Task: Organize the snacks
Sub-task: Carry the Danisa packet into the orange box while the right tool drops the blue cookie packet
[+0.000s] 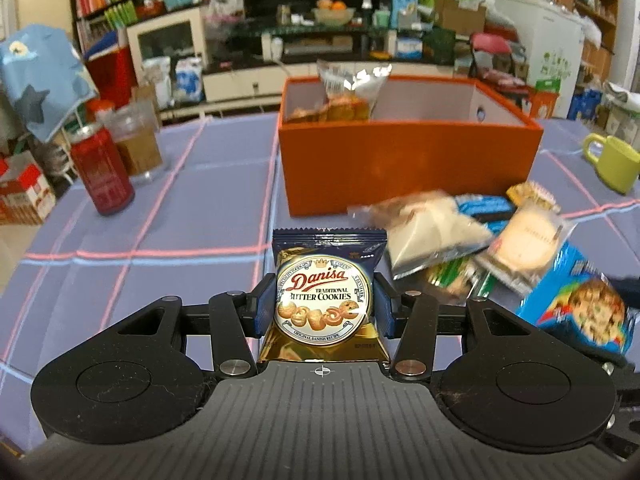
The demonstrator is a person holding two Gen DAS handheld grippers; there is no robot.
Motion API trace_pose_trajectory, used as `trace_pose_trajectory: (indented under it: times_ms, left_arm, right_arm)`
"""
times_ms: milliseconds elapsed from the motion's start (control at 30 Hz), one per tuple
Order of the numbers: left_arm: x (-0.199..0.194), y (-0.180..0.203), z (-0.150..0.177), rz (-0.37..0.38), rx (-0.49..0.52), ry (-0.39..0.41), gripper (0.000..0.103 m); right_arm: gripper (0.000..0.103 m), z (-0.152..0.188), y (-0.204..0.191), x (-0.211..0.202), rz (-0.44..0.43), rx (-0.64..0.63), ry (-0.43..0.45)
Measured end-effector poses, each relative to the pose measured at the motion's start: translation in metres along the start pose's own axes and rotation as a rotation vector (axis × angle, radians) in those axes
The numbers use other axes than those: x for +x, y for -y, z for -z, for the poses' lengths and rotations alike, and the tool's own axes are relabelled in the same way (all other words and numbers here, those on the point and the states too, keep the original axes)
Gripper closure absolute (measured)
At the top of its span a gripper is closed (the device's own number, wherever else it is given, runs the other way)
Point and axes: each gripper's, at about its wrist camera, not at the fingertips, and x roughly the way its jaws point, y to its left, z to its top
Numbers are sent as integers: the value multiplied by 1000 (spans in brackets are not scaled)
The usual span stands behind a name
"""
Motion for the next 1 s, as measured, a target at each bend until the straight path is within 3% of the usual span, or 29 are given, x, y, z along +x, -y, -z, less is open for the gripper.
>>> trace_pose_trajectory:
  times_ms: [300, 567, 767, 900, 1000]
  left_arm:
    - [-10, 1, -9, 18, -7, 35, 80]
    - [-23, 1, -28, 48, -17, 69, 80]
    - [-23, -11, -80, 77, -71, 145, 80]
    - [11, 1, -135, 106, -48, 185, 80]
    - [48, 14, -167, 109, -35, 170, 80]
  right_arm:
    - [58, -7, -12, -15, 112, -121, 109]
    - [58, -23, 6, -23, 65, -17, 135]
    - [58, -76, 68, -11, 54, 131, 175]
    - [58, -122, 105, 27, 64, 197, 202]
    - [58, -145, 123, 65, 63, 232, 191]
